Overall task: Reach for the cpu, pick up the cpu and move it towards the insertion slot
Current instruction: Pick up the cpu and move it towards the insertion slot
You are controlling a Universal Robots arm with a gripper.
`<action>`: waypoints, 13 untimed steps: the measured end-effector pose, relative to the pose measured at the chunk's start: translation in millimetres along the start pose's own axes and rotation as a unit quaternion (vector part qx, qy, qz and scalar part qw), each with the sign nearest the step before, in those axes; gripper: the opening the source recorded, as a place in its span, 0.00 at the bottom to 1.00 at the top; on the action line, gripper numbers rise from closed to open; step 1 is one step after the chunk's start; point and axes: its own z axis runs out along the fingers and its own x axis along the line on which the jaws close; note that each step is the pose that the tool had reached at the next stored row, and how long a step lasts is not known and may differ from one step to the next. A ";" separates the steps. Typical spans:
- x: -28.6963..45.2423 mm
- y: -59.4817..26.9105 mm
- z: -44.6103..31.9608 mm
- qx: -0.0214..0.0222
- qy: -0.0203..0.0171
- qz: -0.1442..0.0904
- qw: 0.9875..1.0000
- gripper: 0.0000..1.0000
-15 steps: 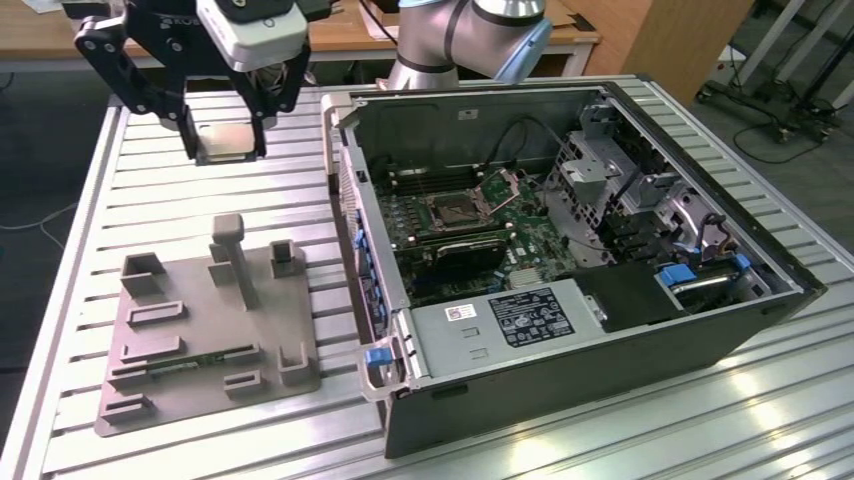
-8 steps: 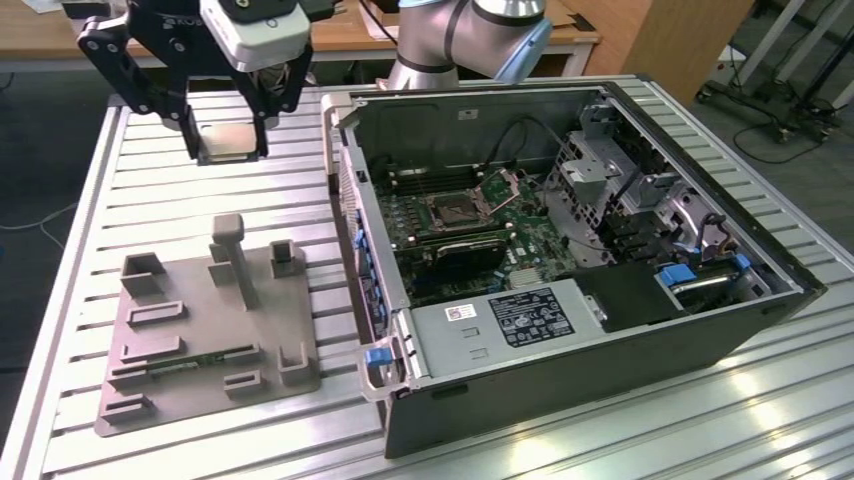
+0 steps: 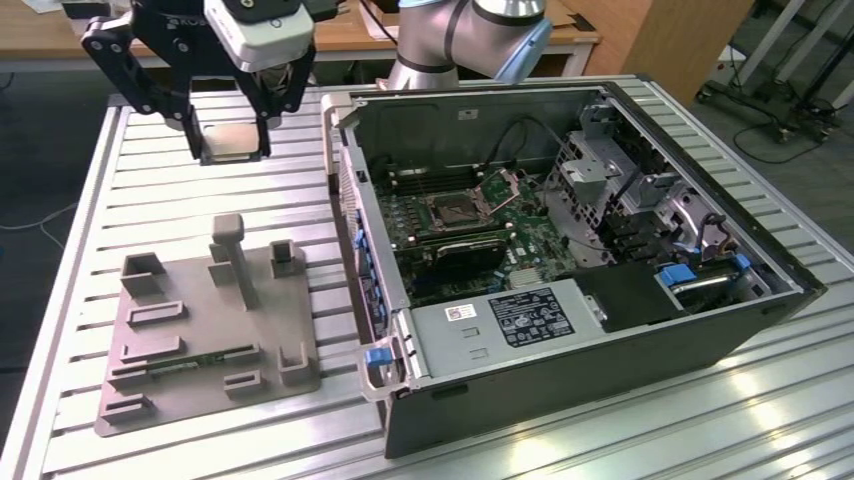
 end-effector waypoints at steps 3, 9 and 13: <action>-0.7 0.0 0.0 0.000 0.000 0.000 1.000 0.54; -2.2 0.1 0.1 0.000 0.000 0.000 1.000 0.54; -3.1 0.1 0.1 0.000 0.000 0.000 1.000 0.54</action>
